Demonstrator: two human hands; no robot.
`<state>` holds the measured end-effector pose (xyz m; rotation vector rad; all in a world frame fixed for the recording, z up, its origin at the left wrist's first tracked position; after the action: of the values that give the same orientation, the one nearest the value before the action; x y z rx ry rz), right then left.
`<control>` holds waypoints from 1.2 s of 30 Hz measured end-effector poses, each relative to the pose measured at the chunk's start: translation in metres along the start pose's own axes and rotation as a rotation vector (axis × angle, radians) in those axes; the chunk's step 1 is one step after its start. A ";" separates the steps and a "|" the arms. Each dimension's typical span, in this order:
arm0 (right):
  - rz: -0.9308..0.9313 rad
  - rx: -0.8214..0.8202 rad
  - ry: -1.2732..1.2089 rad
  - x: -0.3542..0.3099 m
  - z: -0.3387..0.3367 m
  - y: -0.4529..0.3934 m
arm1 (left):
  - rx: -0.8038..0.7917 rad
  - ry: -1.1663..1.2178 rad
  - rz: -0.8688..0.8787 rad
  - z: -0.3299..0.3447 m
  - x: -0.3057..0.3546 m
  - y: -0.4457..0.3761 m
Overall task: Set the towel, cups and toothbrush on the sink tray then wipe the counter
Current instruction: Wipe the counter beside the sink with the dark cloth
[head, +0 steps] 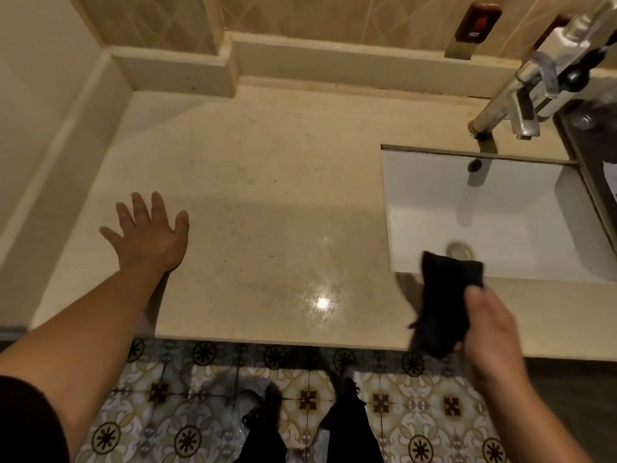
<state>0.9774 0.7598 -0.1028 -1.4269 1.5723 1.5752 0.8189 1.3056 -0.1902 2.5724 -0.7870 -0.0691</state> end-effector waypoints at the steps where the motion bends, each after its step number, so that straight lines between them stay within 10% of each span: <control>1: -0.068 0.076 0.235 -0.007 -0.026 -0.003 | -0.003 0.002 0.000 0.000 0.000 0.000; 7: -0.202 -0.085 1.061 0.029 0.017 -0.028 | -0.001 0.003 0.009 0.000 0.000 0.000; 12: -0.422 -0.194 1.244 0.027 0.147 0.013 | -0.017 0.014 0.020 0.001 0.000 0.000; 19: -0.573 -0.521 0.948 0.020 0.284 0.089 | -0.149 -0.031 0.092 0.003 -0.002 -0.001; 29: 0.453 -1.008 -0.600 -0.014 0.297 0.116 | -0.369 0.200 0.472 -0.038 0.032 0.086; 32: 0.361 -1.056 -0.503 -0.050 0.280 0.116 | -0.454 0.574 0.618 -0.078 0.061 0.143; 36: 0.070 -0.911 -0.176 -0.107 0.244 0.102 | -0.564 0.480 0.821 -0.122 0.099 0.208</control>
<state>0.8442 0.9978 -0.0177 -1.5738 0.8012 2.5501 0.8143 1.1476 0.0170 1.5086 -1.3178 0.4855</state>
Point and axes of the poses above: each hand's wrist, its own y-axis away from the middle knuckle, its own z-axis out of the palm, x = y × z, the point moved 10 cm from there along -y, towards the middle knuckle, and after that the axes turned 11 degrees about -x, right-handed, at the moved point
